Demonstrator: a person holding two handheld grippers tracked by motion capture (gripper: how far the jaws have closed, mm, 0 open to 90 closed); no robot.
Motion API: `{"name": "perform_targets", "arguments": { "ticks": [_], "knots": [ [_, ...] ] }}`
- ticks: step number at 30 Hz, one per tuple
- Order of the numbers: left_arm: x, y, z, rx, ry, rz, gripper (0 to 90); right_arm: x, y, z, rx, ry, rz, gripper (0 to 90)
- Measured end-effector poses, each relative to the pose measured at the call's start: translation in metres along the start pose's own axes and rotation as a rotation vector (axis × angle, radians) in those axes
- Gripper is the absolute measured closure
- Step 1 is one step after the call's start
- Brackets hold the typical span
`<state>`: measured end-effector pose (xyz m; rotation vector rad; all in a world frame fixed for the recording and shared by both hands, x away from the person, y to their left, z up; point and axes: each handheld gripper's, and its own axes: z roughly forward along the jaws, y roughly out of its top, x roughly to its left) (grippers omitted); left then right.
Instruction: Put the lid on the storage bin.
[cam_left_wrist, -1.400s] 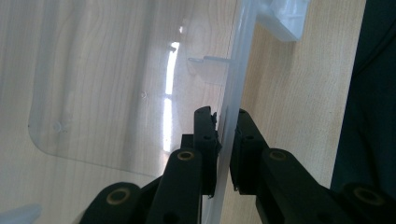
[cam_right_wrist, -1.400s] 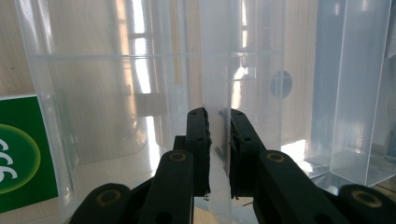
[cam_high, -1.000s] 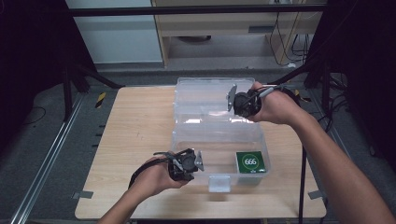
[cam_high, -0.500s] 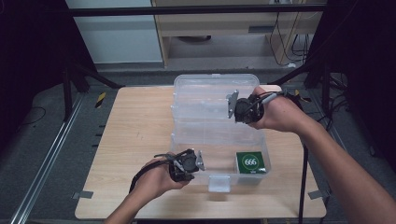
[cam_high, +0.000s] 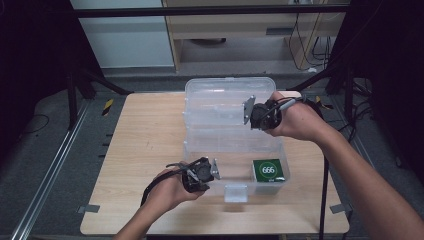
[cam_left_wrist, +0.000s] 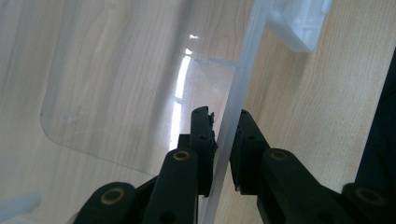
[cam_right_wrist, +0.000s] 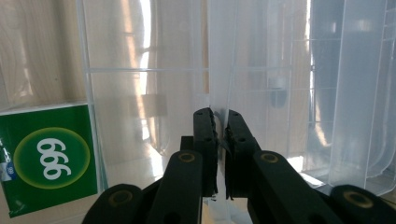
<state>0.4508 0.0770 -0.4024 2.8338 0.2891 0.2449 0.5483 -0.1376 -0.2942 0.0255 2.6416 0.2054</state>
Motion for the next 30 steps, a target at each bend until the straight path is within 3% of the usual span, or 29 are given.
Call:
{"name": "perform_targets", "arguments": {
  "ticks": [20,30],
  "knots": [
    [0.0,-0.001,0.001,-0.009,0.008,-0.002,80.5,0.051,-0.007,-0.021,-0.057,-0.062,-0.035,84.6],
    [-0.001,-0.002,0.002,-0.02,0.004,-0.004,80.3,0.063,-0.011,-0.024,-0.07,-0.061,-0.027,84.2]
  ]
}}
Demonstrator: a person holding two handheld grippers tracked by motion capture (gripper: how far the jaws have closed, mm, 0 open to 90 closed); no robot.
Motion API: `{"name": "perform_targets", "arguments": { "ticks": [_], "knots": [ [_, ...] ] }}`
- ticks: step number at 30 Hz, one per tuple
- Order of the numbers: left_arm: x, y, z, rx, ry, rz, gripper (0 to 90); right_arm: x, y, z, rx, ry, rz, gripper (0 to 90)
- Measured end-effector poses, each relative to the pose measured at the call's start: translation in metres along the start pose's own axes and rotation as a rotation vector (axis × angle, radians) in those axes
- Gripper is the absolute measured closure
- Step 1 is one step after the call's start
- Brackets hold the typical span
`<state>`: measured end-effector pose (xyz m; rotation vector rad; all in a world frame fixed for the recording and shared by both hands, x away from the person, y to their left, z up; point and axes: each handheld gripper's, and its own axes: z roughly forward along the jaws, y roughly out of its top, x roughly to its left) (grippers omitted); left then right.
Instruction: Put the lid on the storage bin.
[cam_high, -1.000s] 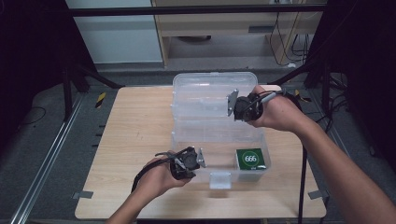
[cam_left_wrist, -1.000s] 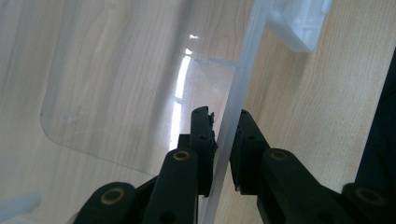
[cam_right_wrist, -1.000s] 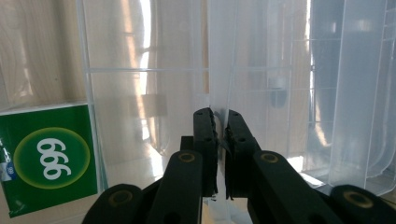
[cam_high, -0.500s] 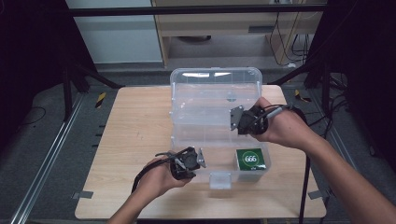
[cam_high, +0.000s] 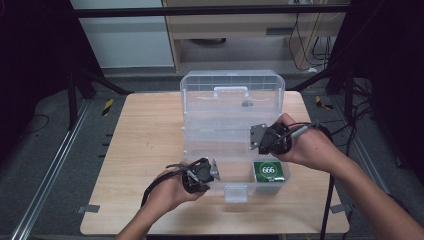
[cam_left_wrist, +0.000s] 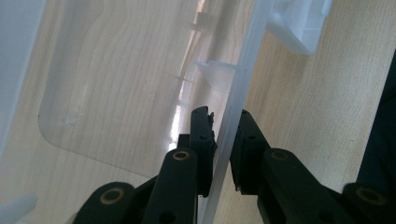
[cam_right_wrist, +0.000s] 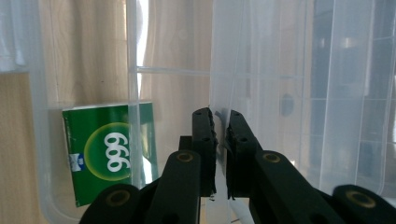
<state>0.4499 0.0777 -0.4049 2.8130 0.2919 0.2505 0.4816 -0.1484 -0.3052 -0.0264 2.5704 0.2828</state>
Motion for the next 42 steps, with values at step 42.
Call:
{"name": "perform_targets", "arguments": {
  "ticks": [42],
  "knots": [
    [-0.004,-0.002,0.003,-0.019,0.028,0.024,78.8,0.02,-0.008,-0.002,-0.018,0.074,-0.002,82.7]
  ]
}}
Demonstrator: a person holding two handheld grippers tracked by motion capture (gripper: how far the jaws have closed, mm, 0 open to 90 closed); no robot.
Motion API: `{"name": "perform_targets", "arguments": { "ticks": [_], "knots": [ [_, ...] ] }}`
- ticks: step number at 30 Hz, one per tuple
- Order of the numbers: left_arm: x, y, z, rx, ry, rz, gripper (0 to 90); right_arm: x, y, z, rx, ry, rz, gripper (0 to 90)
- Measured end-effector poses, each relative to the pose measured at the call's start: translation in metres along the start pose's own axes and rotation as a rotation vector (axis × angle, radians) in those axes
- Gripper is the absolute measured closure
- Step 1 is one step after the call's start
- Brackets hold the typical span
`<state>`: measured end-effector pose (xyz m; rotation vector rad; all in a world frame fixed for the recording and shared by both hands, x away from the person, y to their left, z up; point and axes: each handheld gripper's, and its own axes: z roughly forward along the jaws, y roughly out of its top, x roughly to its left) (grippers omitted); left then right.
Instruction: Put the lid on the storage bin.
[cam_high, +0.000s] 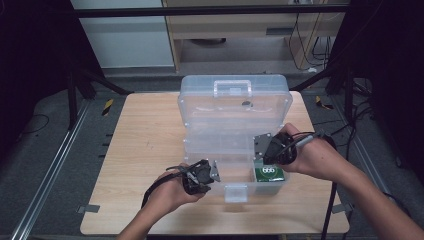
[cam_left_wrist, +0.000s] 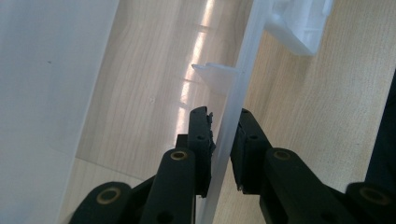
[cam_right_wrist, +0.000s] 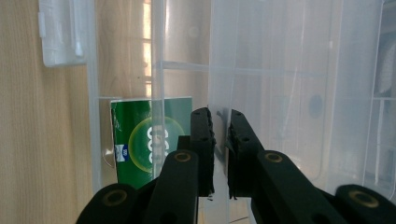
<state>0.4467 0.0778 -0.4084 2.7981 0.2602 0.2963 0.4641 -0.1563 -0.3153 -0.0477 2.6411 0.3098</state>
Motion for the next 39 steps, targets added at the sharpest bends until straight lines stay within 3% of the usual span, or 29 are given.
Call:
{"name": "perform_targets", "arguments": {
  "ticks": [2,8,12,15,16,21,25,27,28,31,37,39],
  "knots": [
    [-0.001,0.0,0.0,0.0,0.011,0.003,78.3,0.0,0.0,0.0,0.0,0.001,0.0,82.6],
    [-0.003,-0.002,-0.011,-0.077,0.055,-0.031,64.9,0.0,-0.002,0.0,-0.008,-0.004,0.001,82.3],
    [-0.005,-0.005,-0.015,-0.085,0.058,-0.023,62.3,0.001,-0.003,0.0,-0.015,0.001,0.002,82.5],
    [-0.006,-0.007,-0.019,-0.108,0.078,-0.036,57.5,0.002,-0.003,0.0,-0.014,0.012,0.0,82.8],
    [-0.008,-0.008,-0.021,-0.118,0.07,-0.057,56.8,0.002,-0.003,0.0,-0.015,0.012,-0.001,82.7],
    [-0.013,-0.012,-0.04,-0.182,0.065,-0.049,50.1,0.002,-0.005,0.0,-0.02,0.007,0.003,82.4],
    [-0.017,-0.014,-0.069,-0.276,0.024,-0.068,48.3,0.003,-0.004,0.0,-0.02,0.007,0.003,82.3],
    [-0.017,-0.014,-0.078,-0.296,0.034,-0.068,48.8,0.003,-0.004,0.0,-0.016,0.006,0.005,82.2],
    [-0.015,-0.014,-0.091,-0.32,0.049,-0.08,49.3,0.003,-0.004,0.0,-0.017,0.005,0.004,82.2],
    [-0.003,-0.019,-0.105,-0.342,0.071,-0.116,50.0,0.003,-0.004,0.0,-0.017,0.002,0.002,82.1],
    [0.031,-0.038,-0.12,-0.382,0.097,-0.241,57.0,0.005,-0.004,0.0,-0.017,0.001,0.003,81.8],
    [0.042,-0.042,-0.123,-0.403,0.084,-0.286,59.1,0.005,-0.004,0.001,-0.02,0.002,0.005,81.8]
  ]
}}
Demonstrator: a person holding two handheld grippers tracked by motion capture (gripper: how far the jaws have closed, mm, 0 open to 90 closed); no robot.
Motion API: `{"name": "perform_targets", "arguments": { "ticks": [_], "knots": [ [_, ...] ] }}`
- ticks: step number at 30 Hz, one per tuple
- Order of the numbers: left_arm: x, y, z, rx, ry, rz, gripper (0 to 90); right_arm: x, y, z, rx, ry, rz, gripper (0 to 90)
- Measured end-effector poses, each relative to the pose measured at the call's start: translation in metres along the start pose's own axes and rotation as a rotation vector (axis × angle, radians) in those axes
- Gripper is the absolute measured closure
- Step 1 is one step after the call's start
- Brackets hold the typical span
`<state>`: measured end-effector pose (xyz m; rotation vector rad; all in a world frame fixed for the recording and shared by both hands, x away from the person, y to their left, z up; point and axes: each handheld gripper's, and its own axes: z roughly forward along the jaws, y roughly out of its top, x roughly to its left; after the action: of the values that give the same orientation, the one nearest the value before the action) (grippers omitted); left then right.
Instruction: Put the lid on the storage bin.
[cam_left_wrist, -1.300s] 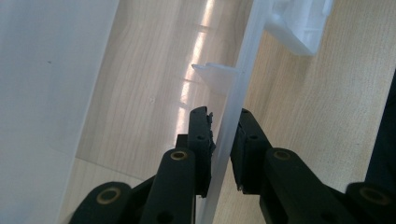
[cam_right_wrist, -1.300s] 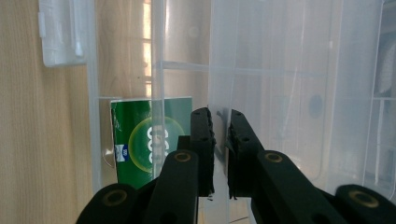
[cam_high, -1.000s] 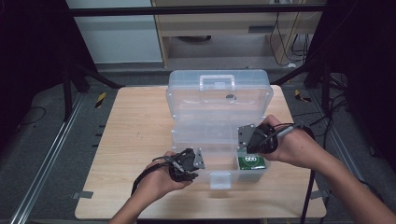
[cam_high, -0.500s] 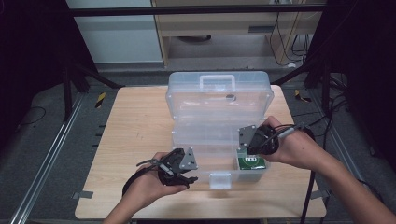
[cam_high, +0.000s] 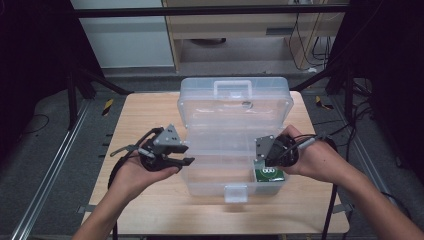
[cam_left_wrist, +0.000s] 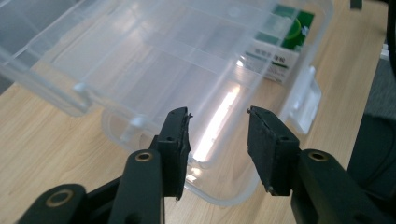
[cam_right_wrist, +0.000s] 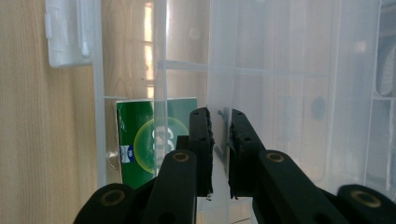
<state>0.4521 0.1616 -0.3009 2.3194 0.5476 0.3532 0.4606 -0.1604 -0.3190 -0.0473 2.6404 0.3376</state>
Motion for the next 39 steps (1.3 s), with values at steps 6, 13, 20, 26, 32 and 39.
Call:
{"name": "perform_targets", "arguments": {
  "ticks": [6,13,20,26,32,39],
  "knots": [
    [0.027,0.007,-0.002,0.02,0.021,-0.06,73.5,0.001,0.0,0.0,0.004,-0.008,-0.006,81.3],
    [0.047,0.017,0.007,0.029,0.041,-0.119,86.0,0.004,-0.001,0.0,-0.003,-0.025,-0.002,80.2],
    [0.064,0.028,0.006,-0.004,0.068,-0.185,89.2,0.006,-0.001,0.0,-0.004,-0.035,-0.004,79.3],
    [0.066,0.033,0.003,-0.021,0.077,-0.204,89.7,0.008,-0.002,0.001,-0.013,-0.036,-0.001,79.4],
    [0.067,0.035,0.003,-0.057,0.056,-0.232,89.8,0.011,-0.003,0.001,-0.017,-0.044,-0.003,78.4],
    [0.067,0.034,0.001,-0.063,0.072,-0.24,89.9,0.013,-0.004,0.001,-0.021,-0.038,0.004,78.1]
  ]
}}
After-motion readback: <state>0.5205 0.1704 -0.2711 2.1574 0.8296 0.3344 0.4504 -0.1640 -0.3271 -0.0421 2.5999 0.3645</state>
